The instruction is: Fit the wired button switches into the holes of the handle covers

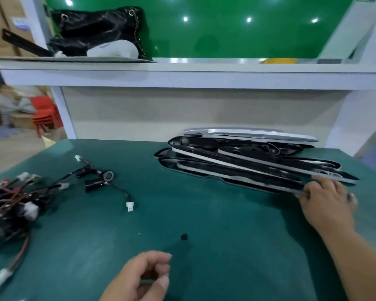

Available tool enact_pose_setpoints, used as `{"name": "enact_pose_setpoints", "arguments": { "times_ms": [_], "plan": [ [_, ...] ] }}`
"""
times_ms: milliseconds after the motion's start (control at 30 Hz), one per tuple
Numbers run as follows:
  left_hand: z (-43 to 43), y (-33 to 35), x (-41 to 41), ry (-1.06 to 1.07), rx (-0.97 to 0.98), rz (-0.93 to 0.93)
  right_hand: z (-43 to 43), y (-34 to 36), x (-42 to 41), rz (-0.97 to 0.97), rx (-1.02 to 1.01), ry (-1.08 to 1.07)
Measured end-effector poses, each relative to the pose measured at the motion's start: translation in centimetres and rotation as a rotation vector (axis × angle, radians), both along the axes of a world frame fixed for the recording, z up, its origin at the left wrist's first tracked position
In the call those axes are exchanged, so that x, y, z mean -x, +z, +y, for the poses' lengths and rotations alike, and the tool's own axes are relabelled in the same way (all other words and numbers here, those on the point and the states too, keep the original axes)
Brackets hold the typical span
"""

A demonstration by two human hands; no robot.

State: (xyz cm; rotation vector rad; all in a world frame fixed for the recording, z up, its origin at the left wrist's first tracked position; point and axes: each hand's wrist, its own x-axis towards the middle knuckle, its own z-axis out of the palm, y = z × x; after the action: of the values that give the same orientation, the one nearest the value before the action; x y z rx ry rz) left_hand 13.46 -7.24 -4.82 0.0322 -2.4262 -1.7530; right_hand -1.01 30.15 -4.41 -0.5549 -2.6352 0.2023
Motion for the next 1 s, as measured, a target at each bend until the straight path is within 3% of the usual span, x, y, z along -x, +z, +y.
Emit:
{"name": "enact_pose_setpoints", "arguments": {
  "times_ms": [100, 200, 267, 367, 400, 433, 533, 633, 700, 767, 833, 900, 1000],
  "plan": [
    [0.2, 0.4, -0.3, -0.007, 0.018, 0.007, -0.5, 1.2, -2.6, 0.032, 0.148, 0.123],
    [0.4, 1.0, -0.4, -0.015, 0.002, -0.005, -1.9, 2.4, -6.6, 0.05, 0.354, 0.116],
    [1.0, 1.5, -0.7, -0.031, -0.053, -0.053, -4.5, 2.9, -9.9, 0.099, 0.662, 0.139],
    [3.2, 2.2, -1.9, -0.118, -0.146, -0.121, -10.5, 2.7, -16.1, 0.09, 1.448, 0.243],
    [4.3, 2.6, -2.5, -0.183, -0.184, -0.149, -12.5, 2.6, -18.2, 0.043, 1.518, 0.339],
    [5.3, 2.8, -3.2, -0.243, -0.224, -0.169, -14.4, 2.7, -20.1, 0.008, 1.431, 0.47],
    [7.0, 3.8, -4.6, -0.281, -0.218, -0.165, -17.0, 3.0, -23.4, -0.048, 0.88, 0.887],
    [5.0, 4.9, -4.8, -0.317, -0.036, -0.099, -15.7, 4.3, -24.2, -0.209, 0.461, 0.985],
    [2.3, 5.6, -4.5, -0.428, 0.153, -0.124, -14.3, 5.7, -23.8, -0.076, 0.194, 0.949],
    [-0.4, 6.2, -4.4, -0.542, 0.311, -0.205, -12.5, 6.2, -23.3, 0.334, -0.078, 0.91],
    [-2.6, 6.7, -4.2, -0.638, 0.464, -0.247, -11.6, 6.2, -22.6, 0.459, -0.19, 0.937],
    [-4.2, 6.9, -3.9, -0.743, 0.649, -0.279, -10.4, 6.2, -21.3, 0.274, -0.255, 0.929],
    [-5.3, 7.0, -3.6, -0.859, 0.811, -0.358, -8.9, 5.6, -19.2, -0.252, -0.3, 0.766]
  ]
}}
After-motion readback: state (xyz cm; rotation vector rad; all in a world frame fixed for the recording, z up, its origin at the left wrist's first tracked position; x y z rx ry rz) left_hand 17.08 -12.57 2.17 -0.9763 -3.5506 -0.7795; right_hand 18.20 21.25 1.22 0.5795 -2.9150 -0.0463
